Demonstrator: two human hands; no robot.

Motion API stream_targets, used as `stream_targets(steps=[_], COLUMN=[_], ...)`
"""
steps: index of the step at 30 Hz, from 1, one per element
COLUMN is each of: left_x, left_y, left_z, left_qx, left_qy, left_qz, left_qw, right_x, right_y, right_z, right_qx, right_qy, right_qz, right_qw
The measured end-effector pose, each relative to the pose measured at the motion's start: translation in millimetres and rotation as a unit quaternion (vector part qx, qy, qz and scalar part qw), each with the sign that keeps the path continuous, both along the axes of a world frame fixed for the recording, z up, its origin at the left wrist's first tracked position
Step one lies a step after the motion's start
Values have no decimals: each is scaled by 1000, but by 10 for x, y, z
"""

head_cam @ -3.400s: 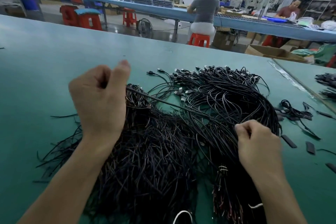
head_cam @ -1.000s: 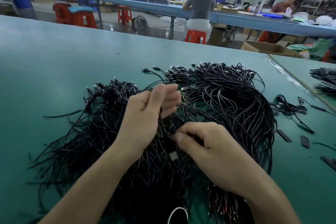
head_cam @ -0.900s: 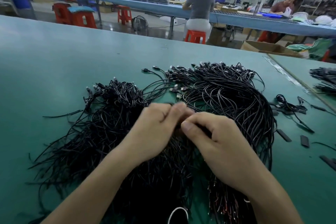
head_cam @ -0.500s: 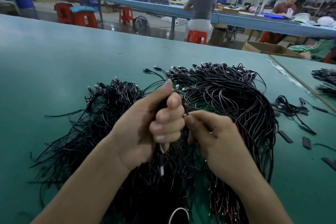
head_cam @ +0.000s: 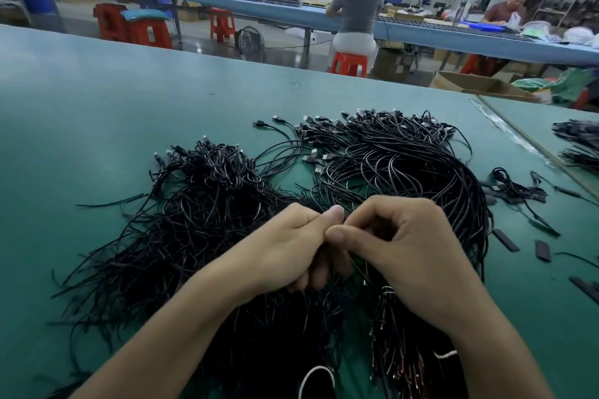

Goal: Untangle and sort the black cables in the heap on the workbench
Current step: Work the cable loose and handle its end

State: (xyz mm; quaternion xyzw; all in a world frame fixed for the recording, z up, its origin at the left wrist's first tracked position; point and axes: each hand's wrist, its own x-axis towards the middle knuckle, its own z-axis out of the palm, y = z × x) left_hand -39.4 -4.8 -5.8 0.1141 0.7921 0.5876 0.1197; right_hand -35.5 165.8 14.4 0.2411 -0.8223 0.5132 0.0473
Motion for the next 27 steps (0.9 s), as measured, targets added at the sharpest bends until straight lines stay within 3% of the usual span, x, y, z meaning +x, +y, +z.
stream_targets(steps=[5,9,12,15,18,21,27], left_x=[44,56,69,42,13,2,-82], left_y=[-117,-173,-138,-45,25,0,-47], left_z=[107,125,135,100,21,13,51], left_qx=[171,272,249,182,145,171,191], left_qy=[-103,-164,-156,-73,7,-36,-113], left_qz=[-124,-160,-110,2,72,108,64], left_qw=[972,934,949,981,987,979,973], right_x=[-58,-54,-52,-50,-38,1,49], right_y=[25,-26,-31,-21,-43,-107,-220], right_z=[-20,-69,-76,-74,-90,-88,-99], right_qx=[-136,-142,-99,-48,-35,-26,-11], right_qy=[-20,-74,-47,-26,-24,0,46], right_qz=[27,103,86,42,25,10,-32], right_qw=[990,982,990,998,999,1000,998])
